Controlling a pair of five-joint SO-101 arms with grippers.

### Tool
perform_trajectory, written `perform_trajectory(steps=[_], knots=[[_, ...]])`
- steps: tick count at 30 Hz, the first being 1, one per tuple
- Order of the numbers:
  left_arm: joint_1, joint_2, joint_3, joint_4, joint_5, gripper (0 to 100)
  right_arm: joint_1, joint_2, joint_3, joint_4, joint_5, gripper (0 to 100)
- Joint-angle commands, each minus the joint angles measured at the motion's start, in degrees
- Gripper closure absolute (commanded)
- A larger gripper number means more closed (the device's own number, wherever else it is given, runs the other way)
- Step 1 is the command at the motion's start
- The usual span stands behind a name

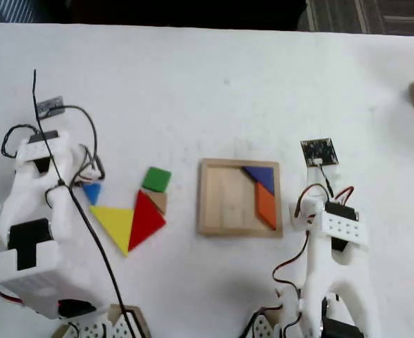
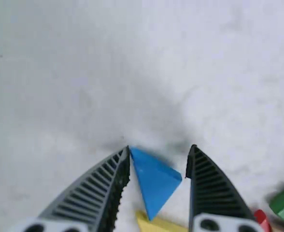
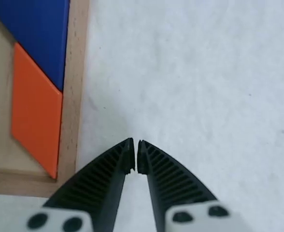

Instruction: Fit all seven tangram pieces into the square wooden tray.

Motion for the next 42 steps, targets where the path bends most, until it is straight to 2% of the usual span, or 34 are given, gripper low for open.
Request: perform_trajectory(steps=[1, 10, 22, 26, 30, 37, 42], knots=[[1.19, -0.4, -1.93, -0.09, -0.62, 80, -0.4, -1.63, -0.35, 0.48, 0.62, 97.8], [1.27, -0.66, 0.18, 3.08, -0.18, 80, -0.48, -1.63, -0.35, 0.48, 0.62, 97.8], [1.27, -0.31, -0.26, 2.55, 0.18, 80, -0.57, -1.63, -0.35, 0.48, 2.2, 97.8], [1.27, -0.31, 0.09, 2.73, 6.68, 80, -0.57, -1.63, -0.35, 0.48, 2.2, 97.8], [1.27, -0.22, 0.09, 2.81, 7.12, 80, -0.57, -1.63, -0.35, 0.57, 2.2, 97.8], [1.36, -0.22, 0.09, 2.73, 7.03, 93, -0.57, -1.63, -0.35, 0.57, 2.2, 97.8], [3.12, -0.22, 0.18, 2.9, 7.03, 90, -0.57, -1.63, -0.35, 0.57, 2.29, 97.8]])
